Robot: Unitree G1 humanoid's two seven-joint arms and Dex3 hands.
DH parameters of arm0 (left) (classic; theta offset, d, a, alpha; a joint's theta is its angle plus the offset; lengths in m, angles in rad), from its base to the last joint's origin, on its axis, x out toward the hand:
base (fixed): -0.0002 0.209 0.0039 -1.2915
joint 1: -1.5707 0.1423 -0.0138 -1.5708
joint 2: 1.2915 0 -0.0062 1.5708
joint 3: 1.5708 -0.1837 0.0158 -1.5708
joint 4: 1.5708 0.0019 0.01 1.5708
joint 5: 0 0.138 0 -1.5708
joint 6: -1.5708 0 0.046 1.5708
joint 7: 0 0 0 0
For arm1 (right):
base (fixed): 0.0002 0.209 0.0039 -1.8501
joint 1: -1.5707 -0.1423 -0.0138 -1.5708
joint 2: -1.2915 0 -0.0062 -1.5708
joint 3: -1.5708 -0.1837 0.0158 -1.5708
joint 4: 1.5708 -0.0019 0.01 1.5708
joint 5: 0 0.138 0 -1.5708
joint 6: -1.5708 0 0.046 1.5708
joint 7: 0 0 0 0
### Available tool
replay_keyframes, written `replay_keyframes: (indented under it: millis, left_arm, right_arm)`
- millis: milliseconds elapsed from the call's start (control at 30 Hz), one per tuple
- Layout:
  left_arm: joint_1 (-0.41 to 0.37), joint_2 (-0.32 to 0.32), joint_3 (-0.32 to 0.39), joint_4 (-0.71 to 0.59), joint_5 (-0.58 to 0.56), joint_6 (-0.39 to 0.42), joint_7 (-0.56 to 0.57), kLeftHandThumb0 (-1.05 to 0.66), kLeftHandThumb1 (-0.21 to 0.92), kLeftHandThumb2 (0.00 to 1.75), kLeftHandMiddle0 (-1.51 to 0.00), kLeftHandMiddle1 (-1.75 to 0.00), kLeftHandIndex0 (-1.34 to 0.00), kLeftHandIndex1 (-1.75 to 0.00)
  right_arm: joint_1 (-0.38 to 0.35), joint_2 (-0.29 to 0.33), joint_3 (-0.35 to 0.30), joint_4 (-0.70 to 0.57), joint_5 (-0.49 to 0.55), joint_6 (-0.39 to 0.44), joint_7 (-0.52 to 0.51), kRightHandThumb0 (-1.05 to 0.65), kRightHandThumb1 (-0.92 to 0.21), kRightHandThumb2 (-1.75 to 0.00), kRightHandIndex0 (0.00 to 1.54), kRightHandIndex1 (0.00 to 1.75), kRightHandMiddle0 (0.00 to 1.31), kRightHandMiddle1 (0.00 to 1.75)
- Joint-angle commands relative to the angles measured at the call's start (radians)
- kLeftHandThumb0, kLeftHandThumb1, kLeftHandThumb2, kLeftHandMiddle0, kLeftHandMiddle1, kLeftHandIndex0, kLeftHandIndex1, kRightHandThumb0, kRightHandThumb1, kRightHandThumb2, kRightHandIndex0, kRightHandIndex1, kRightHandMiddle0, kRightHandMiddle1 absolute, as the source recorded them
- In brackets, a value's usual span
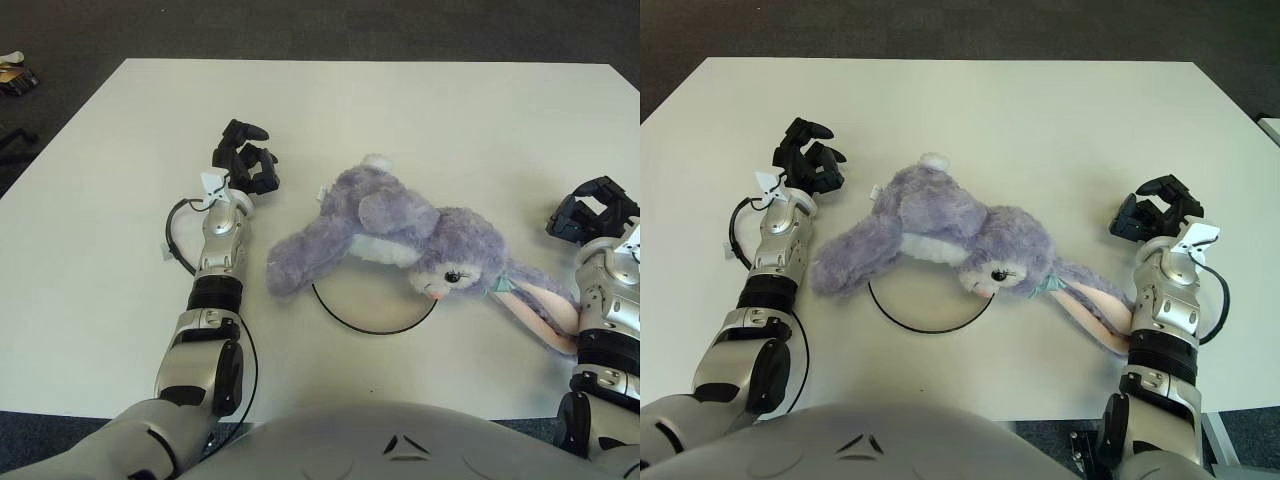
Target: Put the doll into the plate.
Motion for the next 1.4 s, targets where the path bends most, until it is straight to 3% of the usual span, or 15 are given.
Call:
replay_keyframes:
  millis: [0,500,1367]
  left_arm:
    - [0.011,-0.002,0.001,0.002,-0.004,-0.01,-0.001,-0.01,0.23,1.43,-0.56,-1.75,-0.55,-1.75]
    - [0.018,-0.007,0.002,-0.009,0.001,-0.01,0.009,-0.01,0.23,1.43,-0.57,-1.75,-0.55,-1.75]
    - [0.024,-0.014,0.006,-0.023,-0.006,0.002,0.016,-0.01,0.21,1.45,-0.58,-1.75,-0.56,-1.75]
  right_arm:
    - [0.001,0.016,0.014,0.051,-0.004,0.024,0.021,-0.01,0.06,-1.75,0.85,1.75,0.71,1.75]
    - [-0.025,0.023,0.073,0.052,-0.028,0.047,0.054,-0.01,0.08,-1.75,0.87,1.75,0.76,1.68]
    - [-0.07,0.066,0.141,0.132,-0.037,-0.006,0.112,-0.01,0.1,-1.75,0.88,1.75,0.77,1.64]
